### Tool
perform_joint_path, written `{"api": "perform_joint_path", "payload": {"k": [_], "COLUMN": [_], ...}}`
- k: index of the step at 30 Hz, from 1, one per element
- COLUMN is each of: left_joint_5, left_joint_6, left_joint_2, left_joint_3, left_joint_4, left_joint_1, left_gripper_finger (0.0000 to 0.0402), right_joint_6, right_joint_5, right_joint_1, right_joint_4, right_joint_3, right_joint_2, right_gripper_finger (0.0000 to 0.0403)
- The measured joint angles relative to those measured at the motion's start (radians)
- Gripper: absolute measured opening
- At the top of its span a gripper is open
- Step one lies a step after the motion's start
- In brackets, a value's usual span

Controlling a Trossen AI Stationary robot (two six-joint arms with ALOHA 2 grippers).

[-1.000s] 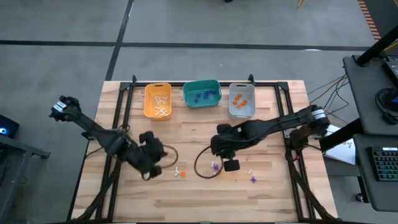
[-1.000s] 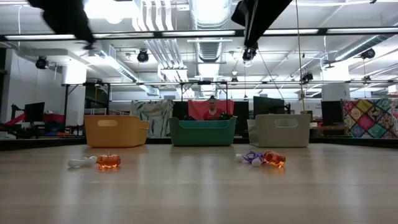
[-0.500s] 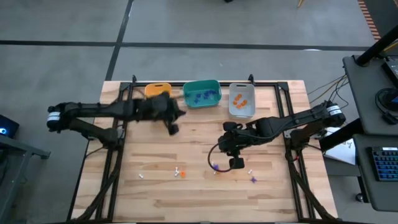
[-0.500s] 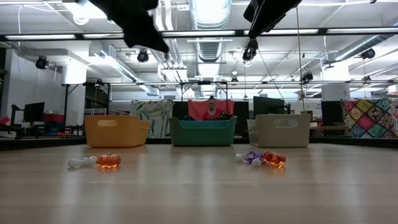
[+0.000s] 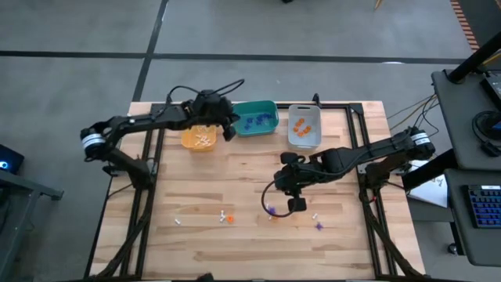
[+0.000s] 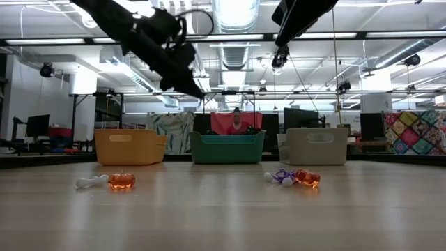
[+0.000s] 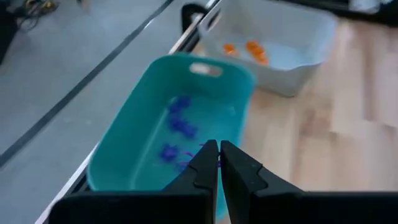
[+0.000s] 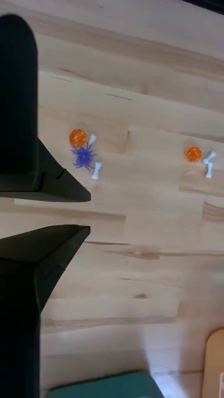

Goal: Sort Halloween decoration
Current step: Put the violet spider toy into the green bin

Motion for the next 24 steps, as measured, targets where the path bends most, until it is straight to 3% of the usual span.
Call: {"api": "perform_joint_path", "payload": {"k": [6, 18, 24], "left_joint_5": [0.0, -0.042, -0.085], "left_joint_6": [0.003, 0.051, 0.05], "left_joint_2": [0.105, 0.311, 0.323], "left_joint_3": [0.056, 0.326, 0.332], "left_joint_4": [-0.024, -0.213, -0.232], "left_joint_1": [0.047, 0.049, 0.051], "left_gripper_finger": [0.0, 0.0, 0.0], "right_joint_6": [0.0, 0.009, 0.013], "right_joint_5": [0.02, 0.02, 0.02], "right_joint_1": [-0.002, -0.002, -0.002], "right_joint_4": [0.003, 0.016, 0.016], "right_joint_3": [0.0, 0.0, 0.0], "right_joint_2": [0.0, 0.0, 0.0], "right_gripper_finger": [0.0059, 0.0059, 0.0059]}}
